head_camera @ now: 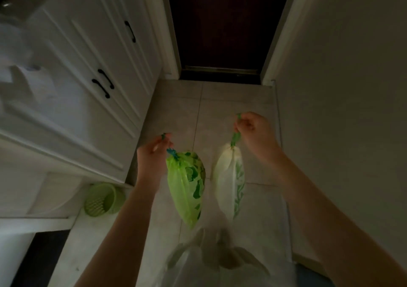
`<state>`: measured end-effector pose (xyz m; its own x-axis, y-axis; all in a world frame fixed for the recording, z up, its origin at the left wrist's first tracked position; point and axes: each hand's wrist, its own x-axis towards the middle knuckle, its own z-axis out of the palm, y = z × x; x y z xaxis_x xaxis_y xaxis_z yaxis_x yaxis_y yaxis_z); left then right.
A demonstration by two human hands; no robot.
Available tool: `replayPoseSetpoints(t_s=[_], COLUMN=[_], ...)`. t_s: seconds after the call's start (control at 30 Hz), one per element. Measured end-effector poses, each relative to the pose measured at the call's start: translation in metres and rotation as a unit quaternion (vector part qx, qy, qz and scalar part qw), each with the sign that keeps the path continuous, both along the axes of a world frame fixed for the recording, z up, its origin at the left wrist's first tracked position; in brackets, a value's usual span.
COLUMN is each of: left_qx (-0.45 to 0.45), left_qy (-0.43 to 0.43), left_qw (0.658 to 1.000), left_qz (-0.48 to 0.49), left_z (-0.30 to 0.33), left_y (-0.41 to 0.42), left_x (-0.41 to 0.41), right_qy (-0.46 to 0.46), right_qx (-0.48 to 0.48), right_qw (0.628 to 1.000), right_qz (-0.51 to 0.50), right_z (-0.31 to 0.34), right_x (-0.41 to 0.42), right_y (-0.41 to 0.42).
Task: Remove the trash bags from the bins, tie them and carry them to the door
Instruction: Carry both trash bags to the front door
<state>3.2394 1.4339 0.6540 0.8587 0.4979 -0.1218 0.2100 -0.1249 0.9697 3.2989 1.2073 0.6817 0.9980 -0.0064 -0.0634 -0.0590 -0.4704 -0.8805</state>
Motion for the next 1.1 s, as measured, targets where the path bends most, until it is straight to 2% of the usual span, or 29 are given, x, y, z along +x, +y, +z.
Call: replayPoseSetpoints(t_s=[0.17, 0.6, 0.73, 1.1], left_qx=[-0.003, -0.065, -0.065, -0.058], left_qy=[0.018, 0.048, 0.048, 0.047], left_qw=[1.0, 0.995, 0.996, 0.995], left_qz=[-0.017, -0.05, -0.049, 0.065], left_z=[-0.011, -0.018, -0.01, -0.02], left_y=[-0.004, -0.005, -0.008, 0.0], left_x=[0.096, 0.338, 0.406, 0.584], right_qy=[-0.006, -0.001, -0.023, 0.0], right_qx=[-0.024, 0.003, -0.047, -0.063], right_qw=[1.0, 1.0, 0.998, 0.996], right_qz=[-0.008, -0.02, -0.022, 0.059], right_z=[-0.005, 0.002, 0.001, -0.013], right_x=[0.098, 0.338, 0.406, 0.609], right_y=[-0.007, -0.004, -0.002, 0.012])
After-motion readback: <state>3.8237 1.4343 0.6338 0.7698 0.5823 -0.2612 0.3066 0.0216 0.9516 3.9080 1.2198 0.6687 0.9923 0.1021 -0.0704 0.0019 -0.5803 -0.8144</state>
